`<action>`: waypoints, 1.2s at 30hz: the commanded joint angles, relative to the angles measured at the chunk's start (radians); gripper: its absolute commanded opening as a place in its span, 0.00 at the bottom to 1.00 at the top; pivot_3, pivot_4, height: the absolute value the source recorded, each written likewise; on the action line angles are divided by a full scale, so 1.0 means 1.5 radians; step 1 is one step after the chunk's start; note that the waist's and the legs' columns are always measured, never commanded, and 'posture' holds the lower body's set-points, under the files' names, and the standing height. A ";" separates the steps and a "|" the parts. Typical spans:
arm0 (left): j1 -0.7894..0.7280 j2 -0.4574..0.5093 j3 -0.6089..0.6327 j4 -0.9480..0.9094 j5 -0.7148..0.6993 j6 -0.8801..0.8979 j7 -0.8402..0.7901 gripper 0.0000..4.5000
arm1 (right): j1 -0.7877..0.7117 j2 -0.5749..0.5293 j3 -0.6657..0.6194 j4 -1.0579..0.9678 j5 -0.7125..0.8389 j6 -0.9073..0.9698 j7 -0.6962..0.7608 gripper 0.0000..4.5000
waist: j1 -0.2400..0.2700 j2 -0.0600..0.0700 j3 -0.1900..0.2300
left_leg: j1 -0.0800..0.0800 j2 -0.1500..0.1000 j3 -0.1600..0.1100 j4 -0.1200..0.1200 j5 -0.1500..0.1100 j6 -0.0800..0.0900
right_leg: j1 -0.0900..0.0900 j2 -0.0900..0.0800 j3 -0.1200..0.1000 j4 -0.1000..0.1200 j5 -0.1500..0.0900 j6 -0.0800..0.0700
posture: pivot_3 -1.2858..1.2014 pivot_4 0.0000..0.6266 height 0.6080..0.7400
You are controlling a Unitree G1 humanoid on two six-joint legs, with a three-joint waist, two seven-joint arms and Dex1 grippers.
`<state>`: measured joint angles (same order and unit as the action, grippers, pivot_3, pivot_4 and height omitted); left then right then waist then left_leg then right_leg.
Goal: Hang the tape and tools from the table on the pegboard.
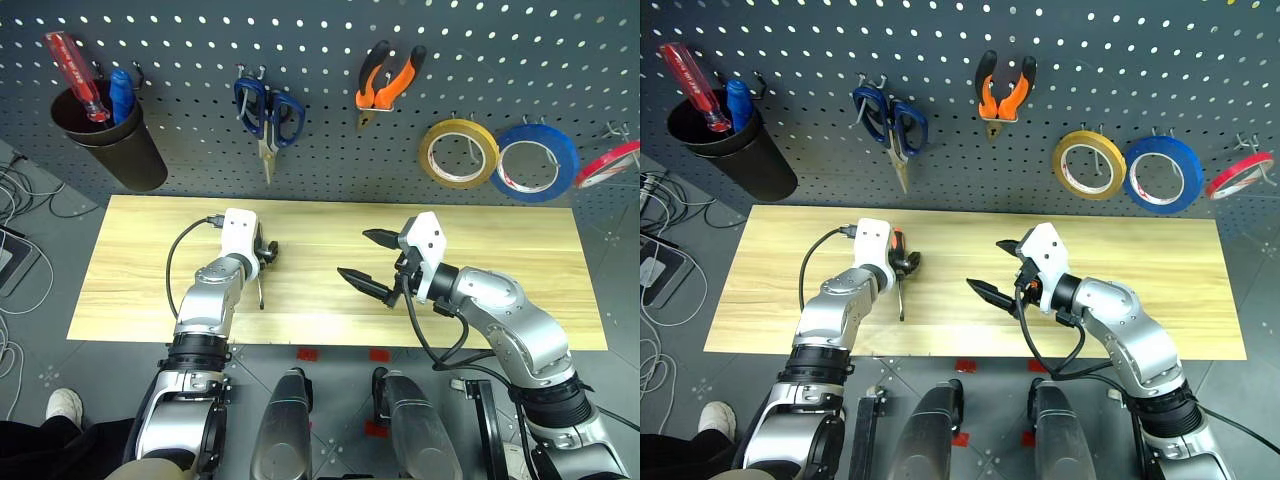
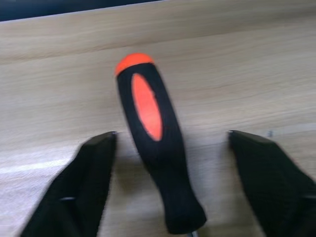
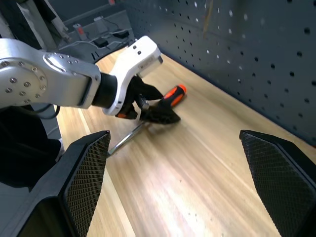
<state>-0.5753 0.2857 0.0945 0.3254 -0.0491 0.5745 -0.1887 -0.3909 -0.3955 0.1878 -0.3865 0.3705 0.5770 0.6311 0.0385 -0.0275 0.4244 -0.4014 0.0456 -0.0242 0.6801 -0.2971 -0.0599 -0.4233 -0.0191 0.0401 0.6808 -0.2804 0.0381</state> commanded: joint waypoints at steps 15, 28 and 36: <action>0.031 0.036 -0.024 -0.055 0.017 0.008 -0.014 0.20 | -0.006 0.010 -0.018 -0.004 0.012 -0.025 0.007 1.00 | -0.008 0.000 0.001 | 0.000 0.000 0.000 -0.001 0.002 -0.003 | -0.001 0.000 0.000 -0.001 0.000 0.001 | 0.57 0.70 1.00; 0.211 0.068 -0.092 -0.420 0.090 0.018 -0.010 0.20 | 0.049 0.039 -0.088 -0.118 0.127 0.002 -0.021 1.00 | -0.004 -0.002 -0.009 | -0.012 0.001 -0.001 -0.001 0.005 -0.008 | -0.012 -0.003 -0.003 0.000 0.000 0.000 | 0.58 0.47 1.00; 0.213 0.063 -0.071 -0.587 0.159 0.039 0.042 0.20 | 0.041 0.078 -0.112 -0.169 0.167 0.010 -0.092 1.00 | 0.002 -0.003 -0.059 | -0.016 0.001 -0.001 -0.001 0.005 -0.009 | -0.014 -0.002 -0.005 0.000 0.000 0.000 | 0.59 0.32 1.00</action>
<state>-0.2423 0.3782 -0.0331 -0.4707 0.1537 0.6328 -0.1528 -0.3208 -0.2885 0.0363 -0.5869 0.5978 0.6031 0.5151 0.0414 -0.0322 0.3352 -0.4252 0.0460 -0.0250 0.6792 -0.2898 -0.0728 -0.4438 -0.0213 0.0321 0.6801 -0.2801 0.0386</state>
